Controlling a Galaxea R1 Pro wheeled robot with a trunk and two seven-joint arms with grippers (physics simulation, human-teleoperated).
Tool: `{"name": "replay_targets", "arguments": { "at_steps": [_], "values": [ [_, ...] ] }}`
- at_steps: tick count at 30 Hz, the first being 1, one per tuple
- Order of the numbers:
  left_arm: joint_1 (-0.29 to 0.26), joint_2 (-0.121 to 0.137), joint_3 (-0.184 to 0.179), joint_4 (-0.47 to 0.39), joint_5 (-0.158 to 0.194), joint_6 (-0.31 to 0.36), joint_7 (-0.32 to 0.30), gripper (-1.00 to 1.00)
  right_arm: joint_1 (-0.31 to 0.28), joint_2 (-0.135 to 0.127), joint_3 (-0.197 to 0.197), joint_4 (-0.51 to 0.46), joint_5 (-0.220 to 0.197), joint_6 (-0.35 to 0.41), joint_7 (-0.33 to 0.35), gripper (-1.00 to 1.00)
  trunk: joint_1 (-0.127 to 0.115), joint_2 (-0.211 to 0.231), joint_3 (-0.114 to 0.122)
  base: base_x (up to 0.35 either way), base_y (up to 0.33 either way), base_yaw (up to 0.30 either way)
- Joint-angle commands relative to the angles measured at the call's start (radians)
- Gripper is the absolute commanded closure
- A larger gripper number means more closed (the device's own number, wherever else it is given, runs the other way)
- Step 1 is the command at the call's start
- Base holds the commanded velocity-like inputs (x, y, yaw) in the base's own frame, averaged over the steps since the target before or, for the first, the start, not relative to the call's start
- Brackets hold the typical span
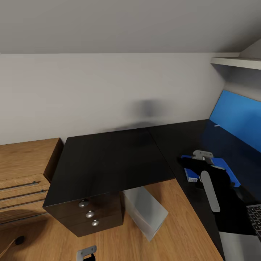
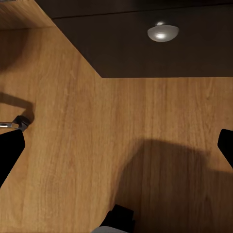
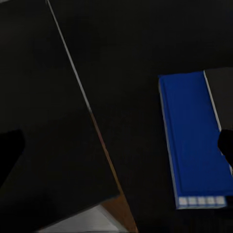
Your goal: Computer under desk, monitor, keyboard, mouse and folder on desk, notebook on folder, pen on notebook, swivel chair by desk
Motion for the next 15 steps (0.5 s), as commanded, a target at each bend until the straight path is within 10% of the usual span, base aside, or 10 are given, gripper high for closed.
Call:
{"name": "replay_targets", "arguments": {
  "at_steps": [1, 15],
  "values": [
    [-0.001, 0.001, -0.009, -0.002, 0.01, -0.005, 0.006, -1.0, 0.003, 0.002, 0.009, -0.006, -0.01, 0.004, -0.009, -1.0, 0.0, -0.001, -0.001, 0.0, 0.0, 0.0],
    [-0.001, 0.003, -0.004, 0.002, 0.015, -0.005, 0.008, -1.0, 0.017, 0.015, 0.123, -0.024, -0.01, 0.0, -0.012, -1.0, 0.0, -0.001, -0.001, 0.0, 0.0, 0.0]
  ]
}}
